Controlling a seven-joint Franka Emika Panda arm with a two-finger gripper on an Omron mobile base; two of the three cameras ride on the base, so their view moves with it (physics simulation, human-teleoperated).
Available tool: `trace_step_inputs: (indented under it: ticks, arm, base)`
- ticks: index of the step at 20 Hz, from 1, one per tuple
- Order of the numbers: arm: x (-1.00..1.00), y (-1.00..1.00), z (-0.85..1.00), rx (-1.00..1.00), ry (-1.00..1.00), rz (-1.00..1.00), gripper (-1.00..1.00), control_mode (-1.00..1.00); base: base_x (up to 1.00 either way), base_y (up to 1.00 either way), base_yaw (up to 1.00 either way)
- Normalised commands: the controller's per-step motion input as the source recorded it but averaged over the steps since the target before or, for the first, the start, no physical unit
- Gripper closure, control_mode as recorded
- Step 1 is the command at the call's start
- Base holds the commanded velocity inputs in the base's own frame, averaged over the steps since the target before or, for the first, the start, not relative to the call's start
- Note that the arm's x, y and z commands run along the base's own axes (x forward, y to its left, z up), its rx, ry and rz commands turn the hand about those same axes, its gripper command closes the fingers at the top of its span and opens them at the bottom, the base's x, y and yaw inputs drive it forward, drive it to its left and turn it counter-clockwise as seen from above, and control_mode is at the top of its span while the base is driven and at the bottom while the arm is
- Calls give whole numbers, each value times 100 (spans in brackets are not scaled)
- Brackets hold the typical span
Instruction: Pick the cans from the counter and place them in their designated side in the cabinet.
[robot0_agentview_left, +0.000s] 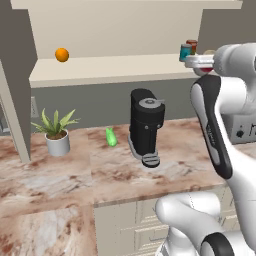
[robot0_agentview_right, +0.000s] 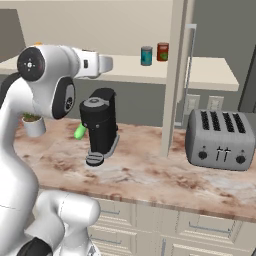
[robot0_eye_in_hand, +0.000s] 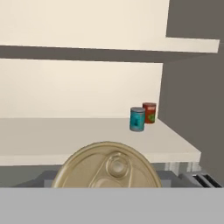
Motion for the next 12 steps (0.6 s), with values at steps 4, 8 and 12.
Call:
trace_step_inputs:
  ticks: [4, 8, 12]
  arm:
    - [25, -1, -9, -3, 1, 0, 100, -100]
    - [28, -1, -6, -2, 0, 0, 100, -100]
    - [27, 0, -6, -1, 0, 0, 100, -100]
  base:
    - [0, 0, 0]
    - [0, 0, 0]
    - [0, 0, 0]
